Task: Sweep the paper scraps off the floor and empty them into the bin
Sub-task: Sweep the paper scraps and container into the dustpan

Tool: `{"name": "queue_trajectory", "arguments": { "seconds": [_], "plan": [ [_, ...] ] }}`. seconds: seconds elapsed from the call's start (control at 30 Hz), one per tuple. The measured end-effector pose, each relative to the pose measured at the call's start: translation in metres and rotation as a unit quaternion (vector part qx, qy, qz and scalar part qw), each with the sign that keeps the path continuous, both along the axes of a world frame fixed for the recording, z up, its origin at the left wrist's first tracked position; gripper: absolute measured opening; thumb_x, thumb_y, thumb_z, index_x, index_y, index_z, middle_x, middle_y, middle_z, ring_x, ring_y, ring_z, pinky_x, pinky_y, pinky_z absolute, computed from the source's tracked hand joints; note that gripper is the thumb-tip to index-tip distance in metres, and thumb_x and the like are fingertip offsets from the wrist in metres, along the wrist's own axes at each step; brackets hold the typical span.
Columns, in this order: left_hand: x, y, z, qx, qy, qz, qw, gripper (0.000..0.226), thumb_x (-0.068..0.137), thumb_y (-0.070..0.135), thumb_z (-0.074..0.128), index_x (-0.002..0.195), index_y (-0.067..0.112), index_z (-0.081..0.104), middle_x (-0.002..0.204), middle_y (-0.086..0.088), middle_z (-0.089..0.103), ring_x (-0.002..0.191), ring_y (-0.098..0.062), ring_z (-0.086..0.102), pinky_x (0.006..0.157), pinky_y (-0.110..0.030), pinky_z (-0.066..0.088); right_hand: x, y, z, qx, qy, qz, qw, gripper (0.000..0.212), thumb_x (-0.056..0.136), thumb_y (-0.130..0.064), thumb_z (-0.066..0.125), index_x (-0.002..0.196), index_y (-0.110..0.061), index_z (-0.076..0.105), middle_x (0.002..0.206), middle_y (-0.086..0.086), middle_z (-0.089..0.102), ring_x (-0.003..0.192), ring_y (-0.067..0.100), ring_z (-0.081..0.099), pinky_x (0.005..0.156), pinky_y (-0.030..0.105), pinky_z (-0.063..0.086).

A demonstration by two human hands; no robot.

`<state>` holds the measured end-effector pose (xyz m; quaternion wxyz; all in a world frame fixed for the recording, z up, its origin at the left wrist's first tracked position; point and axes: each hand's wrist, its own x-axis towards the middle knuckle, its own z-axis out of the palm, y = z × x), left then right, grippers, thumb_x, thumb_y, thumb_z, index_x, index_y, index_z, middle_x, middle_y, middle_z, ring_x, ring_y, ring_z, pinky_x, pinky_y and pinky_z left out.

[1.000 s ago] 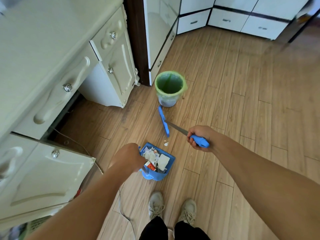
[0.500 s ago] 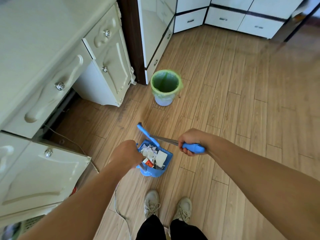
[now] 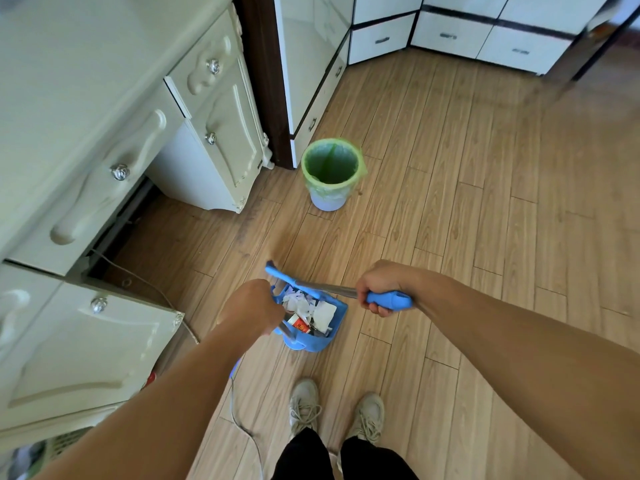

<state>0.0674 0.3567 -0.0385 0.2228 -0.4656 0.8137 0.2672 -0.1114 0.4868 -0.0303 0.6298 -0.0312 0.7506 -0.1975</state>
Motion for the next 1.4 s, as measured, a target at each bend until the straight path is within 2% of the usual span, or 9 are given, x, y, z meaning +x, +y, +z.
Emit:
{"name": "queue_trajectory", "arguments": {
  "seconds": [0.27, 0.43, 0.6, 0.77, 0.87, 1.0, 1.13, 1.3, 1.4],
  "plan": [
    [-0.001, 0.004, -0.004, 0.019, 0.022, 0.027, 0.999, 0.010, 0.078, 0.006, 0.046, 0.075, 0.012, 0.053, 0.074, -0.007, 0.063, 0.076, -0.027, 0.071, 0.063, -0.033, 0.052, -0.001, -0.008, 0.001, -0.005, 0.037, -0.030, 0.999, 0.018, 0.085, 0.005, 0.046, 0.068, -0.002, 0.048, 0.055, 0.011, 0.046, 0.030, 0.011, 0.045, 0.032, 0.013, 0.038],
    [-0.005, 0.010, -0.003, 0.018, 0.027, 0.028, 0.999, 0.010, 0.079, 0.008, 0.047, 0.074, 0.015, 0.051, 0.071, -0.003, 0.058, 0.073, -0.024, 0.065, 0.059, -0.031, 0.045, 0.010, -0.003, -0.007, 0.014, 0.003, -0.025, 1.000, 0.011, 0.085, 0.003, 0.048, 0.075, -0.002, 0.049, 0.059, 0.011, 0.047, 0.027, 0.010, 0.046, 0.033, 0.014, 0.038],
    [-0.005, 0.007, -0.001, 0.014, 0.033, 0.035, 0.999, 0.009, 0.078, 0.007, 0.047, 0.079, 0.013, 0.053, 0.073, -0.002, 0.057, 0.073, -0.024, 0.064, 0.059, -0.031, 0.046, -0.003, -0.006, 0.012, 0.010, 0.000, -0.014, 1.000, 0.016, 0.085, 0.002, 0.048, 0.070, -0.002, 0.049, 0.044, 0.009, 0.049, 0.026, 0.011, 0.045, 0.032, 0.012, 0.038],
    [-0.012, 0.011, 0.006, 0.017, 0.044, 0.027, 0.999, 0.013, 0.079, 0.006, 0.048, 0.072, 0.017, 0.049, 0.069, 0.000, 0.054, 0.063, -0.019, 0.056, 0.053, -0.028, 0.042, -0.013, -0.009, 0.033, 0.006, 0.012, -0.012, 1.000, 0.016, 0.085, 0.002, 0.047, 0.070, -0.002, 0.049, 0.056, 0.011, 0.047, 0.028, 0.011, 0.044, 0.033, 0.012, 0.038],
    [-0.021, 0.009, 0.017, 0.011, 0.063, 0.008, 0.998, 0.014, 0.078, 0.009, 0.056, 0.069, 0.018, 0.048, 0.068, 0.001, 0.053, 0.067, -0.020, 0.057, 0.057, -0.030, 0.043, -0.018, -0.010, 0.046, 0.002, 0.030, -0.020, 0.999, 0.018, 0.086, 0.002, 0.047, 0.068, -0.001, 0.049, 0.041, 0.009, 0.049, 0.025, 0.010, 0.044, 0.032, 0.012, 0.038],
    [-0.035, 0.006, 0.033, 0.002, 0.098, -0.011, 0.995, 0.014, 0.082, 0.011, 0.049, 0.069, 0.015, 0.048, 0.066, 0.000, 0.053, 0.068, -0.023, 0.060, 0.061, -0.034, 0.049, -0.023, -0.006, 0.072, -0.002, 0.045, -0.030, 0.999, 0.016, 0.088, 0.001, 0.045, 0.072, -0.001, 0.046, 0.029, 0.008, 0.046, 0.020, 0.010, 0.042, 0.029, 0.010, 0.036],
    [-0.051, 0.005, 0.050, -0.007, 0.117, -0.031, 0.993, 0.023, 0.087, 0.014, 0.046, 0.064, 0.016, 0.043, 0.070, -0.003, 0.054, 0.067, -0.023, 0.058, 0.059, -0.033, 0.045, -0.030, 0.006, 0.098, -0.007, 0.052, -0.064, 0.997, 0.020, 0.088, 0.000, 0.045, 0.069, -0.002, 0.046, 0.032, 0.008, 0.046, 0.020, 0.011, 0.041, 0.028, 0.009, 0.034],
    [-0.065, 0.013, 0.068, 0.032, 0.154, -0.041, 0.987, 0.020, 0.087, 0.017, 0.045, 0.068, 0.016, 0.046, 0.110, -0.006, 0.068, 0.083, -0.024, 0.068, 0.063, -0.037, 0.053, -0.036, 0.021, 0.118, -0.030, 0.053, -0.132, 0.989, 0.014, 0.088, 0.000, 0.045, 0.074, -0.003, 0.046, 0.057, 0.009, 0.048, 0.026, 0.008, 0.046, 0.029, 0.011, 0.037],
    [-0.073, 0.019, 0.083, 0.034, 0.158, -0.042, 0.986, 0.010, 0.086, 0.012, 0.047, 0.078, 0.009, 0.053, 0.101, -0.012, 0.067, 0.075, -0.026, 0.065, 0.060, -0.033, 0.045, -0.039, 0.023, 0.126, -0.042, 0.051, -0.161, 0.985, 0.012, 0.088, -0.001, 0.045, 0.076, -0.003, 0.044, 0.059, 0.009, 0.046, 0.026, 0.009, 0.046, 0.029, 0.012, 0.038]
  ]
}}
